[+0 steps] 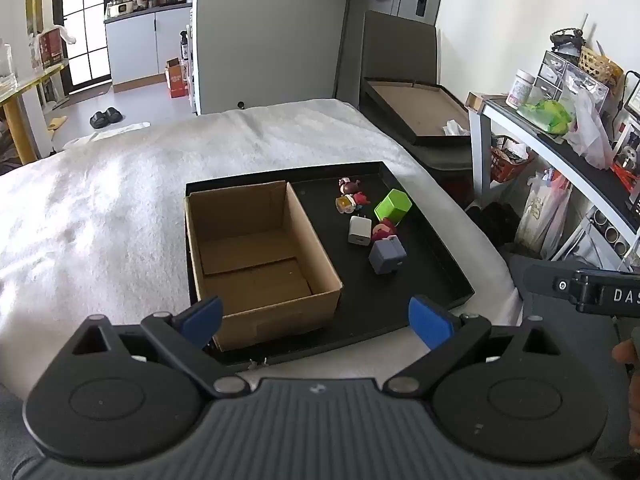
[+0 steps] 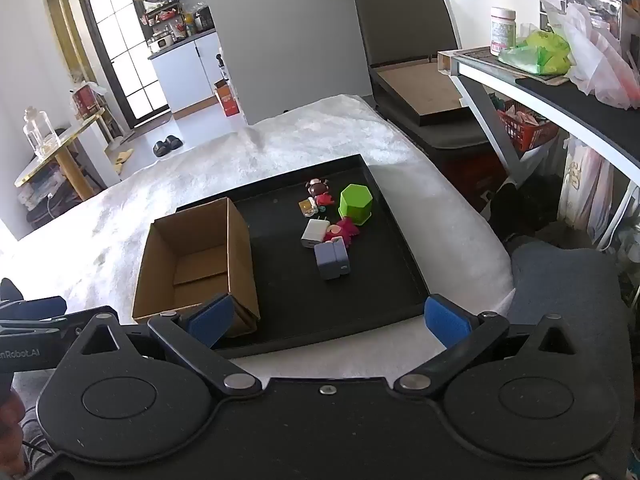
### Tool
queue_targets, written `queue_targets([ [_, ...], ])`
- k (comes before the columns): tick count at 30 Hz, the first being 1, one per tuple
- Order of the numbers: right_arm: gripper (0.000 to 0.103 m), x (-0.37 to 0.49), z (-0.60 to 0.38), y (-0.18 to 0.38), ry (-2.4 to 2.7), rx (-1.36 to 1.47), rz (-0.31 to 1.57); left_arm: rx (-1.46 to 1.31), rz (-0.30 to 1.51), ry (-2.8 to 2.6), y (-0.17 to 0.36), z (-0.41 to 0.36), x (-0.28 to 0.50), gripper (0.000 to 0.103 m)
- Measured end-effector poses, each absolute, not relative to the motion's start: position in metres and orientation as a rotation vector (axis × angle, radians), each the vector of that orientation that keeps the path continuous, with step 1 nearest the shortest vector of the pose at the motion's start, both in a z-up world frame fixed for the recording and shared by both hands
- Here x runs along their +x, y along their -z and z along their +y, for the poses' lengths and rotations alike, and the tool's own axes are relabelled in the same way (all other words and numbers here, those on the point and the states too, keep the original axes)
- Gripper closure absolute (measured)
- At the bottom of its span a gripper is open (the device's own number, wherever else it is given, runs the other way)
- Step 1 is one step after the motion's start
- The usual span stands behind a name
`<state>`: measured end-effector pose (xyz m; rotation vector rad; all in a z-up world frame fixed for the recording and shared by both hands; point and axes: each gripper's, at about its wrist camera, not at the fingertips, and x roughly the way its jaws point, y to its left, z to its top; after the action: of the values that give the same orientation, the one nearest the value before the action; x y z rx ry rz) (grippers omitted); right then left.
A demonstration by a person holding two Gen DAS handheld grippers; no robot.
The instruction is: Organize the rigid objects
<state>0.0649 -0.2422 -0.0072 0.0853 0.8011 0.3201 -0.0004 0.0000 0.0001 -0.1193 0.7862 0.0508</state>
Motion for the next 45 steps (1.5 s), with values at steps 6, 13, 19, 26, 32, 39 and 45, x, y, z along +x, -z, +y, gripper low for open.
queue_targets([
  [6, 0.0, 0.065, -0.242, 0.007, -0.322, 0.086, 0.799, -0.115, 0.793, -0.052, 0.001, -0.002, 0.0, 0.004],
  [13, 0.0, 0.064, -0.24, 0.003, -0.321, 0.08, 0.797, -0.116, 0.789, -0.044, -0.003, -0.003, 0.002, 0.004],
  [19, 0.0, 0.063, -0.243, 0.001, -0.318, 0.077, 0.787, -0.112, 0.79, -0.037, -0.001, -0.005, 0.003, 0.004],
  [26, 0.0, 0.063, -0.244, -0.001, -0.313, 0.071, 0.779, -0.107, 0.791, -0.036, -0.002, -0.005, 0.003, 0.004],
  [32, 0.0, 0.063, -0.242, 0.0, -0.312, 0.07, 0.779, -0.106, 0.793, -0.036, -0.002, -0.006, 0.003, 0.004],
  [39, 0.0, 0.063, -0.242, -0.002, -0.311, 0.066, 0.773, -0.103, 0.792, -0.031, -0.001, -0.006, 0.003, 0.004],
  [45, 0.0, 0.063, -0.242, -0.004, -0.311, 0.063, 0.768, -0.096, 0.787, -0.033, 0.0, -0.007, 0.003, 0.004],
])
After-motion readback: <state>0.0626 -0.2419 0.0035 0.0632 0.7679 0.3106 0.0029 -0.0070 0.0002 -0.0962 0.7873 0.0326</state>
